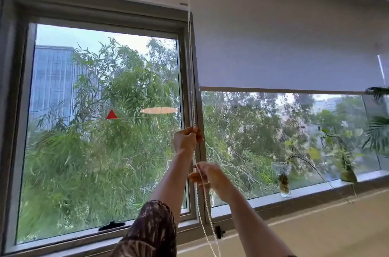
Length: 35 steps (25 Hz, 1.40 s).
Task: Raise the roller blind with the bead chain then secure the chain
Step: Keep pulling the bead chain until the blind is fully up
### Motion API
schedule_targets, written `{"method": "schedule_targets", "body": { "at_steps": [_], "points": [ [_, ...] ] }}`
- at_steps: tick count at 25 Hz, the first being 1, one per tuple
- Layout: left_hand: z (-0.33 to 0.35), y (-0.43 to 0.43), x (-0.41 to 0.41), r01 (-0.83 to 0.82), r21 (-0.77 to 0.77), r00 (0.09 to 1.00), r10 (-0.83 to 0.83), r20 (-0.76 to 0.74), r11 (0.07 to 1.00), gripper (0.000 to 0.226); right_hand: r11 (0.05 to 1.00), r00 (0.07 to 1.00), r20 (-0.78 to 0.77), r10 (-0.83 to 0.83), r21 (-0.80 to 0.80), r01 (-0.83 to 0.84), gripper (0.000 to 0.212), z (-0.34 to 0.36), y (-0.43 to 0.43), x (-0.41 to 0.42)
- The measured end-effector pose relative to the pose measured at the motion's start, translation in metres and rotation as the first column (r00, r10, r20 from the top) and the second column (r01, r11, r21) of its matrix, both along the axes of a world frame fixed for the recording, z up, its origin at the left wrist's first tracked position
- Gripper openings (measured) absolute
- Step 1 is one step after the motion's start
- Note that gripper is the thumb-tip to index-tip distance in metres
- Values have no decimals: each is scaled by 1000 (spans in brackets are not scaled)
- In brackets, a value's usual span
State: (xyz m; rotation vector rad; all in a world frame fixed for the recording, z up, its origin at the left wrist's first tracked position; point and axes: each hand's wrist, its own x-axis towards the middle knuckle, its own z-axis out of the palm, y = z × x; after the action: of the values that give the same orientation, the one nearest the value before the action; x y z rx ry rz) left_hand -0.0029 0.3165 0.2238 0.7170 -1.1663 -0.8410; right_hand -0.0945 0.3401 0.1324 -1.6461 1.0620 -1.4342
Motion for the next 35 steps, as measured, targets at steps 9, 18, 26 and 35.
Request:
{"method": "schedule_targets", "body": {
  "at_steps": [9,18,26,35],
  "points": [
    [-4,21,-6,-127,-82,986,135,101,989,29,967,982,146,-119,-209,148,34,114,4,14],
    [-13,36,10,-150,-143,974,171,146,978,37,959,972,231,-41,-264,104,25,137,12,33],
    [-56,27,22,-9,-106,989,25,143,994,25,967,966,249,-71,-221,128,23,91,10,33],
    [-85,7,19,135,-51,986,-129,106,990,33,957,964,231,-130,-225,183,27,69,5,32]
  ]
}}
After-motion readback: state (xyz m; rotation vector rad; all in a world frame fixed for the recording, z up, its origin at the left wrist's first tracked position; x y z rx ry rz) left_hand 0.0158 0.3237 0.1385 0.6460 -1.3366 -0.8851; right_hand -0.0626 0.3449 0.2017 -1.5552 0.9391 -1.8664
